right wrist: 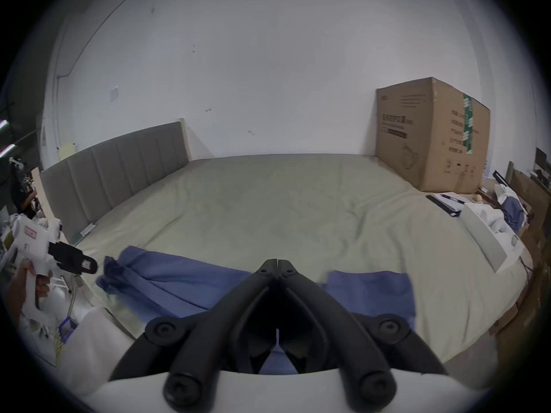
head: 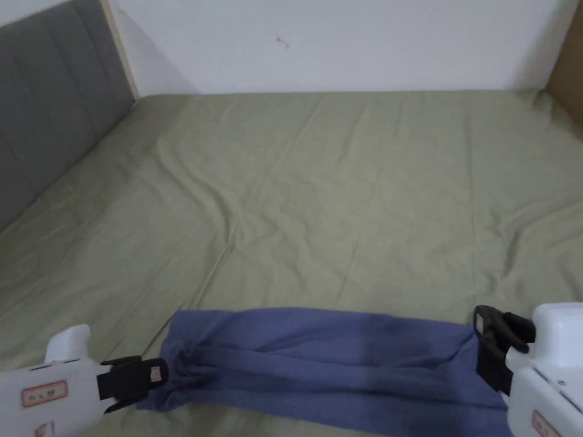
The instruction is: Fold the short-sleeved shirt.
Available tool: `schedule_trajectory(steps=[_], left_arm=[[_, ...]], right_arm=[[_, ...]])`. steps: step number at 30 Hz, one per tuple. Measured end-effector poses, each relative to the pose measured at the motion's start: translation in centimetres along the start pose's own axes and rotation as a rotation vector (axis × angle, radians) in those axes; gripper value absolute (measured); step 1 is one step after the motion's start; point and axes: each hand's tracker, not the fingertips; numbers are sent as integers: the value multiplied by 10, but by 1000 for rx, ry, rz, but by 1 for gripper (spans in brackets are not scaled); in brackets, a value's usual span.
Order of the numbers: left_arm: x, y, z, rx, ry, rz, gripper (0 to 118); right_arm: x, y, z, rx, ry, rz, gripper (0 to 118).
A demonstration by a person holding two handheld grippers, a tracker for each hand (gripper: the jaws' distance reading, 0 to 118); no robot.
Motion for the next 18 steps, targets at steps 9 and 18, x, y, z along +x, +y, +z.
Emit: schedule_trajectory(steps=[9, 18], left_arm=[[-65, 33, -18, -52, -264, 248, 109], [-109, 54, -80, -148, -348, 337, 109]], right_arm=[[-49, 4, -26, -61, 100, 59, 0], [-64, 9, -37, -102, 125, 117, 0]])
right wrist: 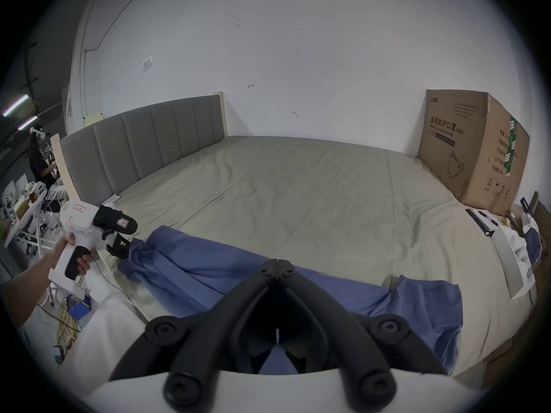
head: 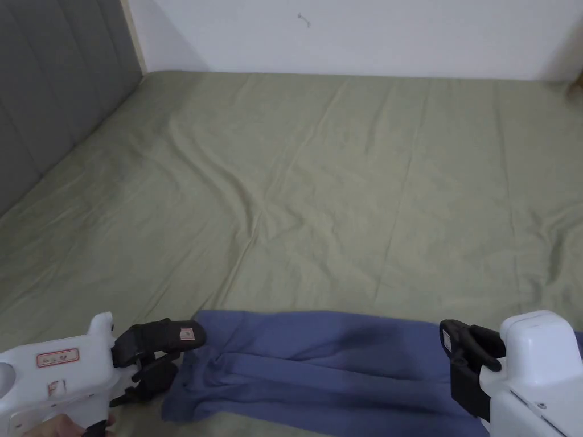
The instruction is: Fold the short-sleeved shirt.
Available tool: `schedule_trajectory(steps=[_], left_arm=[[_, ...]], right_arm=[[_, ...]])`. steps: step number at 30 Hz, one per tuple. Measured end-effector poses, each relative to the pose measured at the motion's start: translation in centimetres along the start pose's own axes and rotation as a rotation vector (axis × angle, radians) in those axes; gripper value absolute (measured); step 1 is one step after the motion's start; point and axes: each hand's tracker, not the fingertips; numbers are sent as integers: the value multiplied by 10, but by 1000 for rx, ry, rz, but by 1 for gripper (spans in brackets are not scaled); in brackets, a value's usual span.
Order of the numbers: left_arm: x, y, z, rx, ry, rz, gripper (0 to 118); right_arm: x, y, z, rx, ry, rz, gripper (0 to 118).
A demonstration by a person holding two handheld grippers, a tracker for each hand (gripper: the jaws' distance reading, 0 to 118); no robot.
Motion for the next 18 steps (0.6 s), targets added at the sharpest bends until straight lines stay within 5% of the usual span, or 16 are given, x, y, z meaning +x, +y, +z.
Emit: schedule_trajectory(steps=[4, 5, 7, 10, 14, 18], left_arm=[[15, -7, -16, -43, -36, -50, 103], [13, -7, -22, -59, -49, -36, 82], [12, -20, -50, -156, -4, 52, 5], [20, -28, -50, -122, -56, 6, 5], [44, -27, -30, -91, 53, -45, 5], [75, -22, -17, -20, 99, -138, 5]], right_arm=[[-2, 3, -1, -8, 9, 4, 0], [-2, 3, -1, -7, 13, 0, 0], [-2, 3, -2, -7, 22, -11, 0], [0, 2, 0, -13, 21, -10, 0], [15, -2, 12, -5, -1, -6, 0], [40, -7, 20, -6, -6, -121, 0]])
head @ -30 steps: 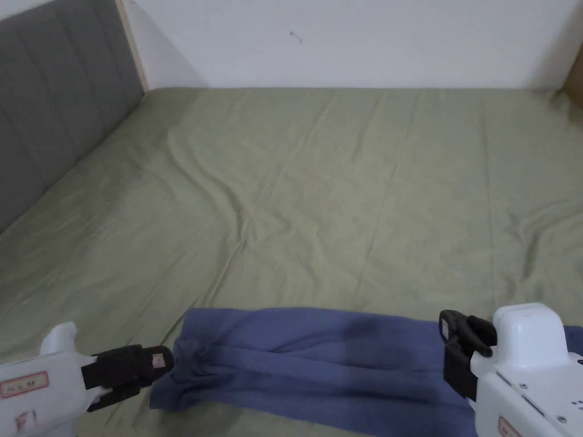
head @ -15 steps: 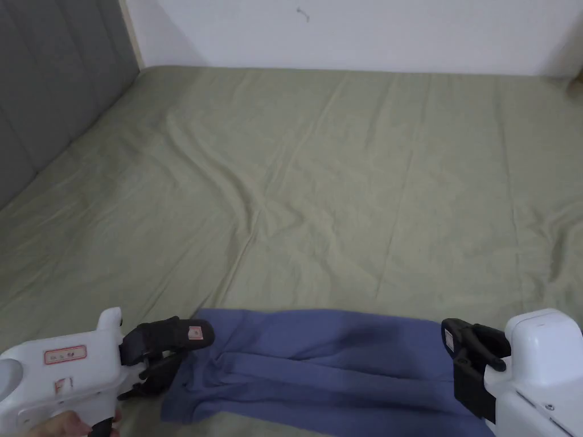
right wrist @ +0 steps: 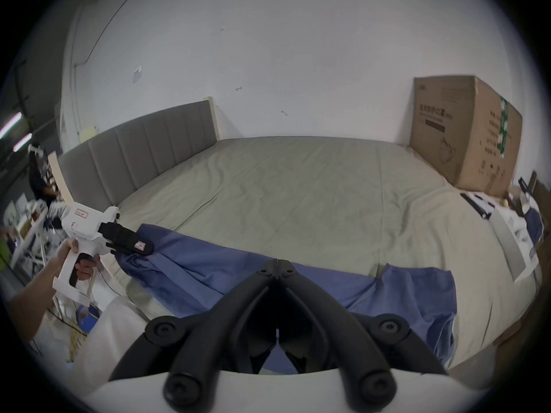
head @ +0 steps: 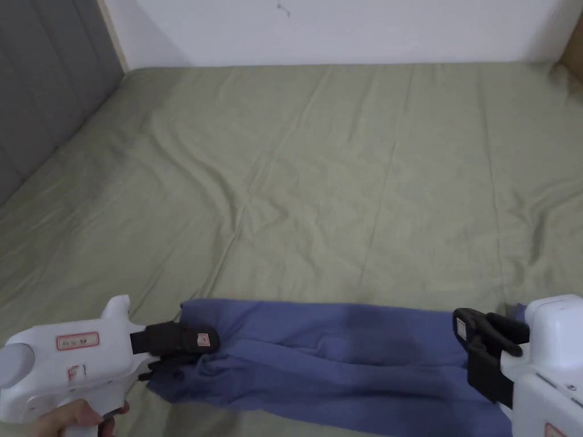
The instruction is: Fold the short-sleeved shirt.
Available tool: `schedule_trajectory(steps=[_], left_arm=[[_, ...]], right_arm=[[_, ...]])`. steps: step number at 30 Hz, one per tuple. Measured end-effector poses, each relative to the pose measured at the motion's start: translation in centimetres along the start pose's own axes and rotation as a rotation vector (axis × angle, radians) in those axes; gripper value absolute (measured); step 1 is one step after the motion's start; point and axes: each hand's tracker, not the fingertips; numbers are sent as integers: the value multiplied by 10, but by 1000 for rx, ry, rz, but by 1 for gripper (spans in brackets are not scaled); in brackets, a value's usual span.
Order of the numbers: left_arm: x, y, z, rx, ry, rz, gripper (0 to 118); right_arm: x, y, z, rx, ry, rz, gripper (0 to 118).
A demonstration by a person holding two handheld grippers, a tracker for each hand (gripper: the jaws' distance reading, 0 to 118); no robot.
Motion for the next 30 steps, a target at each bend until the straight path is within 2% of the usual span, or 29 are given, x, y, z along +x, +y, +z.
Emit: schedule_trajectory(steps=[5, 9, 11, 13, 15, 17, 18, 19, 20, 21, 22, 24, 28, 29, 30], left_arm=[[104, -12, -12, -1, 66, -213, 5], [190, -43, -73, -102, 97, -401, 5], [207, -56, -118, -171, 88, -444, 5], [217, -72, -168, -253, 147, -441, 6], [220, -85, -208, -323, 160, -497, 6], [223, -95, -241, -388, 157, -502, 13], [226, -99, -252, -410, 158, -498, 27], [227, -101, -256, -426, 139, -493, 64], [230, -103, -261, -456, 116, -506, 93], [233, -104, -259, -430, 111, -501, 112], [237, -102, -253, -389, 63, -506, 118], [241, -91, -229, -286, -6, -478, 118], [229, -60, -193, -238, 33, -397, 116], [224, -57, -187, -236, 49, -394, 108], [217, -56, -180, -224, 90, -394, 90]], right_arm=[[27, -5, 11, 17, -34, -24, 0], [45, -8, 23, 26, -47, -53, 0], [55, -11, 27, 27, -55, -72, 0], [65, -15, 33, 29, -73, -94, 0], [73, -18, 39, 28, -82, -114, 0], [81, -22, 43, 24, -98, -135, 0], [85, -24, 45, 21, -101, -140, 0], [88, -26, 47, 19, -108, -145, 0], [91, -28, 48, 14, -120, -152, 0], [94, -30, 50, 10, -124, -159, 0], [97, -32, 52, 8, -126, -166, 0], [102, -35, 54, 4, -133, -180, 0], [109, -40, 55, -3, -126, -218, 0], [110, -41, 55, 0, -118, -226, 0], [112, -42, 55, 3, -116, -234, 0]])
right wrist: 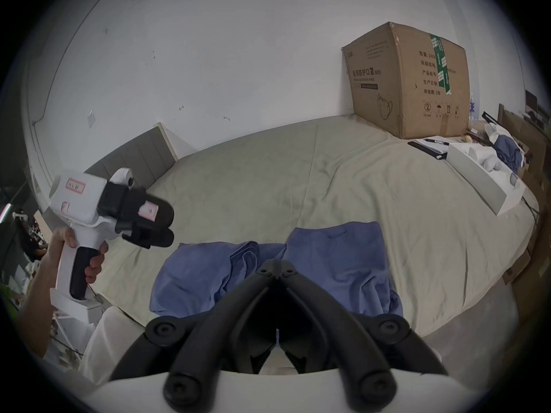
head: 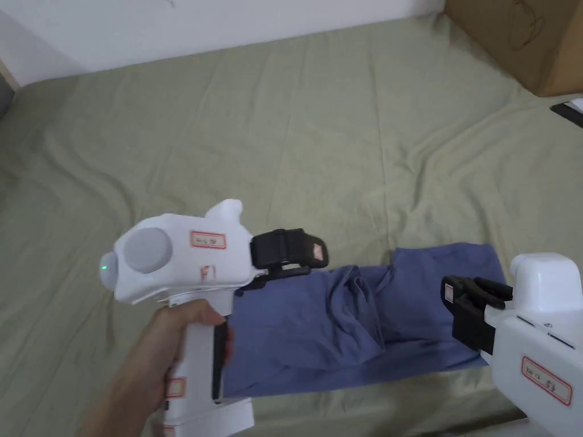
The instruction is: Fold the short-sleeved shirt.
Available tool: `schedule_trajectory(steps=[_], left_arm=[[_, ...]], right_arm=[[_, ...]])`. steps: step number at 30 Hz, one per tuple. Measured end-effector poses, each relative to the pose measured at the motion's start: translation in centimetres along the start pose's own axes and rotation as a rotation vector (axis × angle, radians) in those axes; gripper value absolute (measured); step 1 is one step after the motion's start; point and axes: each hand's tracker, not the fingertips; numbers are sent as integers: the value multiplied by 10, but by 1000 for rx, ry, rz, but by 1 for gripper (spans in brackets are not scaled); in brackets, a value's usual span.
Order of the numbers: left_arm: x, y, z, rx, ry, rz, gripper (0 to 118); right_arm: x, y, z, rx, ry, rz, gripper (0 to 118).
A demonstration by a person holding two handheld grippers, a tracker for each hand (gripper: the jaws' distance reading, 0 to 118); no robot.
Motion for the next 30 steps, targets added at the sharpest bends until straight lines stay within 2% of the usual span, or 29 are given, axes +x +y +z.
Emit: schedule_trajectory(steps=[1, 2, 3, 5, 9, 12, 16, 18, 21, 24, 25, 26, 27, 28, 29, 30], left_arm=[[-6, -3, 4, -1, 54, -19, 47], [-2, -10, 9, 6, 104, -16, 15], [-6, -16, 6, -2, 170, -28, 5], [-10, -28, -5, -31, 215, -38, 2], [0, -46, -37, -97, 49, 18, 2], [18, -51, -69, -156, 55, -62, 2], [29, -53, -110, -213, 80, -46, 2], [42, -55, -105, -198, 60, -12, 2], [55, -51, -91, -148, -19, -61, 2], [54, -46, -66, -117, -96, -59, 2], [46, -43, -58, -96, -104, -56, 4], [38, -41, -48, -76, -113, -46, 11], [26, -40, -34, -58, -132, -19, 30], [13, -39, -23, -55, -152, 4, 67], [-3, -40, -11, -35, -163, 61, 92], [-15, -44, 6, -4, -167, 109, 107]], right_arm=[[1, -1, 0, 2, 0, -6, 0], [2, -1, 0, 3, 4, -9, 0], [2, -2, 0, 6, 6, -12, 0], [4, -2, -1, 7, 5, -19, 0], [7, -2, -1, 0, 5, -16, 0], [10, -2, 1, 1, -9, -2, 0], [17, -2, 4, 7, -21, -38, 0], [19, -2, 6, 9, -22, -53, 0], [21, -2, 7, 7, -19, -70, 0], [18, -1, 6, 1, -23, -52, 0], [16, -1, 7, 1, -25, -45, 0], [15, -1, 7, 2, -25, -40, 0], [14, 0, 7, 0, -20, -35, 0], [13, 0, 8, -1, -18, -34, 0], [11, 0, 8, 1, -17, -32, 0], [10, 0, 8, 1, -14, -31, 0]])
